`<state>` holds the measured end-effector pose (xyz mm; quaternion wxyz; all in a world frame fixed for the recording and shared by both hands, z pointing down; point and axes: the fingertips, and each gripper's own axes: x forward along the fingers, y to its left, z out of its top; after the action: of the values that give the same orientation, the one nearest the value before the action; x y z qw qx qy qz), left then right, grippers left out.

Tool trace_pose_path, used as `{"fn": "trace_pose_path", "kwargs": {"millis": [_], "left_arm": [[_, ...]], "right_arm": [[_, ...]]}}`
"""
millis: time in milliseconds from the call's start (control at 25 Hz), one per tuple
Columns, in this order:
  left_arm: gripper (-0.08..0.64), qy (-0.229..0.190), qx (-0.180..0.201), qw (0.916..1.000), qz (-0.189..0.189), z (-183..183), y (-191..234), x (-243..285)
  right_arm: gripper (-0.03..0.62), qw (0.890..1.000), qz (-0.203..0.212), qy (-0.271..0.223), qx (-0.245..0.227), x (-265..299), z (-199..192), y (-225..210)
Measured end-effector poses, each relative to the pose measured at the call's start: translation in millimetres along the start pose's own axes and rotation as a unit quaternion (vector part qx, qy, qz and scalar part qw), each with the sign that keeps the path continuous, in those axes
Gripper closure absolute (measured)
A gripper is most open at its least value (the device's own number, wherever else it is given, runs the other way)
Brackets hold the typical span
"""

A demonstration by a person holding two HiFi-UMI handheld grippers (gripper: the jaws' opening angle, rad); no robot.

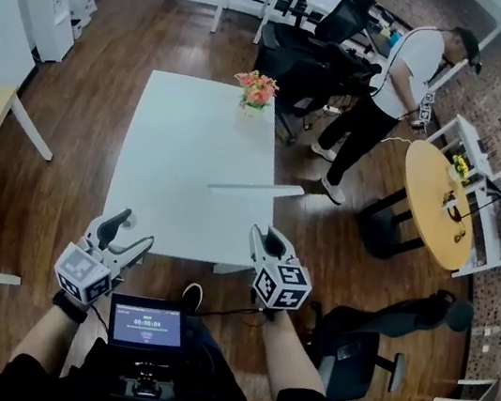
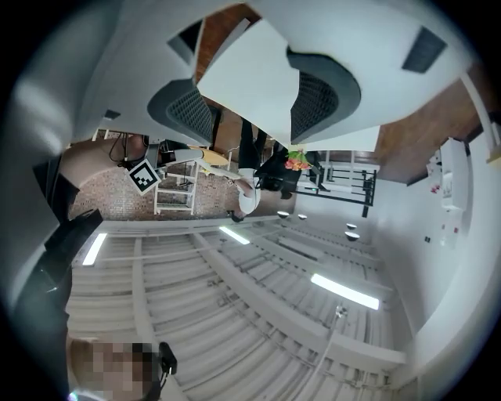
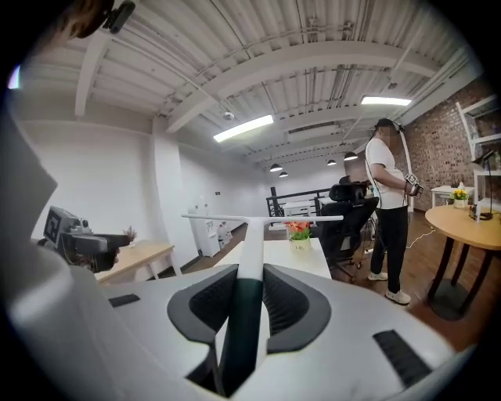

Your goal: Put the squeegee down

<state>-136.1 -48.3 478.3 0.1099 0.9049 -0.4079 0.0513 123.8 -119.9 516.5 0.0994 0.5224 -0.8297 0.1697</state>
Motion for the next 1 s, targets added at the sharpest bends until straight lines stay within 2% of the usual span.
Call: {"fn": "trace_pose_path", "kwargs": {"millis": [80,200,280,520,760,1000], "left_arm": [[0.239,0.006,0.007,1.0,-0.002,0,6,19],[0.239,0.016,-0.006,0.9998,-0.006,-3,14,46],[0.239,0.025,-0.022,0.9994,-0.006,-6,18,63],[0.239,0.052,-0.033,0.9981,-0.003,-31,36,106],[0.239,0.072,-0.049,0.9962,0.006,-49,52,140],[0.239,0.086,-0.044,0.9953,-0.008,-54,45,167]], "right_arm": [[0.48,1.0,-0.001,0.017,-0.018,24,-6,-16],[0.48,0.999,-0.004,0.045,-0.029,61,-22,-39],[0.479,0.997,-0.008,0.069,-0.028,85,-40,-56],[0.479,0.99,-0.015,0.143,-0.01,144,-100,-101],[0.479,0.977,-0.028,0.21,-0.005,180,-160,-133],[0.48,0.967,-0.028,0.251,-0.01,202,-191,-147]]}}
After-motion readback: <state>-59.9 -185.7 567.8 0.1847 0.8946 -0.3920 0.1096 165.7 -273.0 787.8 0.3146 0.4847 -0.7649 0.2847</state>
